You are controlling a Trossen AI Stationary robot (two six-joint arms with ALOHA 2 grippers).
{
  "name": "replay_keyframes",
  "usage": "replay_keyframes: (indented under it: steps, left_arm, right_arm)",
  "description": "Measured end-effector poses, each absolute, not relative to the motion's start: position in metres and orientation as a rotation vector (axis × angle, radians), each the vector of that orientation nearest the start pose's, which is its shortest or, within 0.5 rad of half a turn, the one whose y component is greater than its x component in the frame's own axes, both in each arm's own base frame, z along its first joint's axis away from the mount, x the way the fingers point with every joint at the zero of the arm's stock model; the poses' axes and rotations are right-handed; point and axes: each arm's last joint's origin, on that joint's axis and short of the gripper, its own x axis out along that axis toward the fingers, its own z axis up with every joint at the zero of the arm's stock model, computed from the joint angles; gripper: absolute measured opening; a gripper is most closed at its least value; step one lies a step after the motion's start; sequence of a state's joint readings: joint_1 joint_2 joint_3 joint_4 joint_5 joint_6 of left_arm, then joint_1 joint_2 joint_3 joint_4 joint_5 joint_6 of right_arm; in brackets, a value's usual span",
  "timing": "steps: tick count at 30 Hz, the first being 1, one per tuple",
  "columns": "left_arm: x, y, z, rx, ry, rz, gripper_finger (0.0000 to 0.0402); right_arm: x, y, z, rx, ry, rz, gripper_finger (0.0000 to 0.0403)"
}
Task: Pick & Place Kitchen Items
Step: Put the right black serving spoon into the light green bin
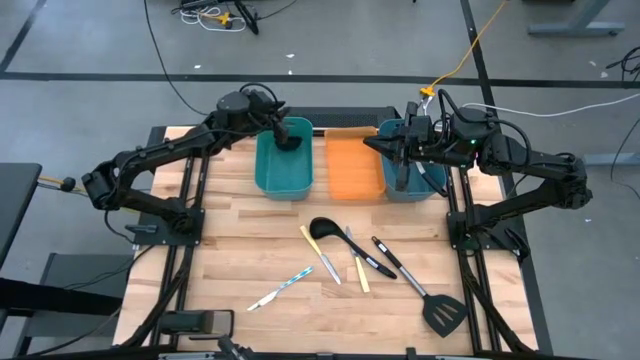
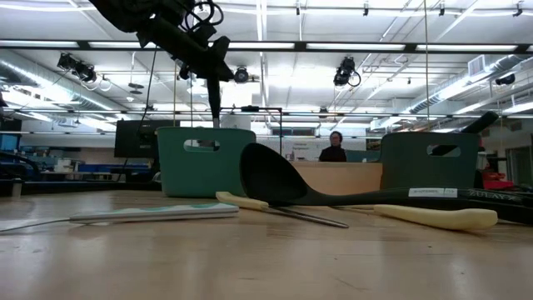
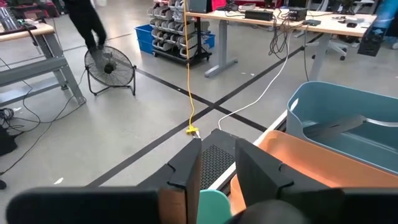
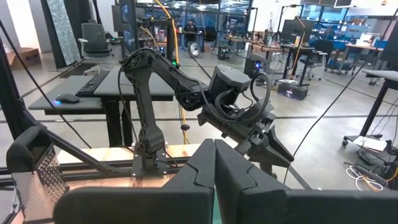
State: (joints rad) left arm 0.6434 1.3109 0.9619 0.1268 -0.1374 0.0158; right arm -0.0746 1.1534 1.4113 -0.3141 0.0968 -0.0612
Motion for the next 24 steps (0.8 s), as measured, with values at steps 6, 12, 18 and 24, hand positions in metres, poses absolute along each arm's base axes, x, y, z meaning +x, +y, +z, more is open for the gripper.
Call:
replay_keyframes:
  steps: [6,12,18,24]
  left_arm:
    - [0.235,0.181,0.310,-0.042,0.227,0.775,0.0102]
    - [0.235,0.181,0.310,-0.043,0.230,0.775,0.0130]
    - [0.236,0.180,0.310,-0.043,0.230,0.772,0.0183]
    - [0.238,0.176,0.321,-0.040,0.227,0.755,0.0236]
  right_arm:
    - [0.230,-0.020,0.460,-0.062,0.062,-0.168,0.0004]
    - [0.230,-0.020,0.460,-0.061,0.061,-0.167,0.0004]
    - [0.230,-0.020,0.460,-0.062,0.061,-0.167,0.0004]
    - [0.230,-0.020,0.460,-0.062,0.061,-0.167,0.0004]
